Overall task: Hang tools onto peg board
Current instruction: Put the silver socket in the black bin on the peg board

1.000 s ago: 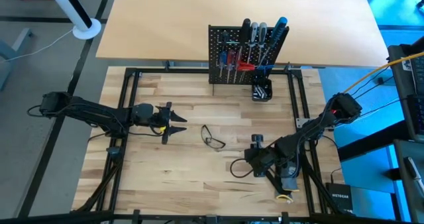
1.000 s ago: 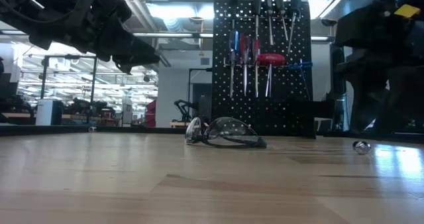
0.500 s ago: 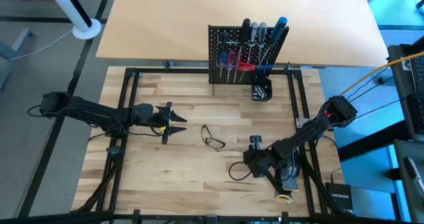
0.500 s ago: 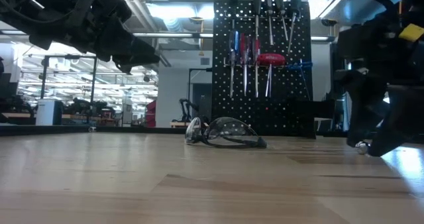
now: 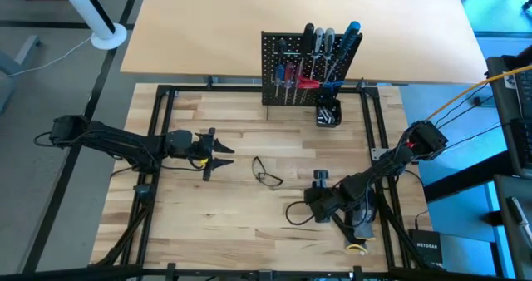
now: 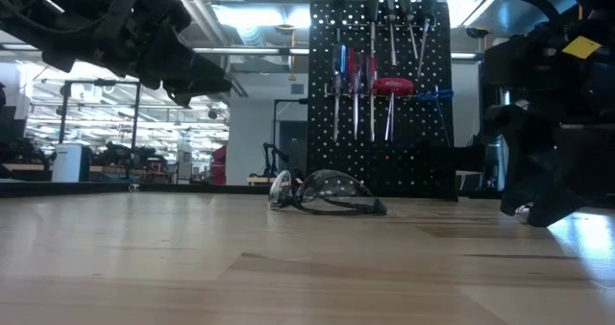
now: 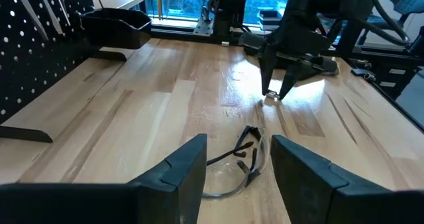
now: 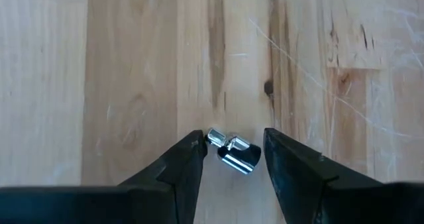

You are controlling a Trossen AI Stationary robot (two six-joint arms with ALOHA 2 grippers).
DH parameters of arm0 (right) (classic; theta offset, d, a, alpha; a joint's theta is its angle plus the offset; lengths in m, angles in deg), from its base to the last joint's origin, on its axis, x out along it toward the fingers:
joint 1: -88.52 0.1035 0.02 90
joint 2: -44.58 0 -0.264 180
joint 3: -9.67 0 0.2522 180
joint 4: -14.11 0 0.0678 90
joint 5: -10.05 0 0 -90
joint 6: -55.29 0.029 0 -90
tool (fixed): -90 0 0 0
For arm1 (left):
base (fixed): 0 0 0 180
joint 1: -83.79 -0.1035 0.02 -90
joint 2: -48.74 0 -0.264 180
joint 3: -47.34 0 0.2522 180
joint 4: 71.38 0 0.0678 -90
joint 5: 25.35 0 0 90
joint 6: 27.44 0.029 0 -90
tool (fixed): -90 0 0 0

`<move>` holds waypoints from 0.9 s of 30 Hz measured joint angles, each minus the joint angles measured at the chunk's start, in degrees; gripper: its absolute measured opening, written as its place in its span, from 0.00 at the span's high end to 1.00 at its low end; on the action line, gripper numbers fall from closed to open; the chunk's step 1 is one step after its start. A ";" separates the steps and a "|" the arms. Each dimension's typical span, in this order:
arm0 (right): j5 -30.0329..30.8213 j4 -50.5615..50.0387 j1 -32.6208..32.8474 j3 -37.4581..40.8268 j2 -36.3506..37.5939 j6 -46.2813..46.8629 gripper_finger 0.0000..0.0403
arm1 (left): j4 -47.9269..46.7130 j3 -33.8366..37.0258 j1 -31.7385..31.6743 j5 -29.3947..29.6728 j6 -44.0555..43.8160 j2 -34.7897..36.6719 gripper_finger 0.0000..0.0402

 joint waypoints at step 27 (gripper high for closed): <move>-1.76 0.04 -1.16 0.28 -0.11 6.51 0.84 | 0.02 0.00 0.00 0.01 0.00 0.00 0.60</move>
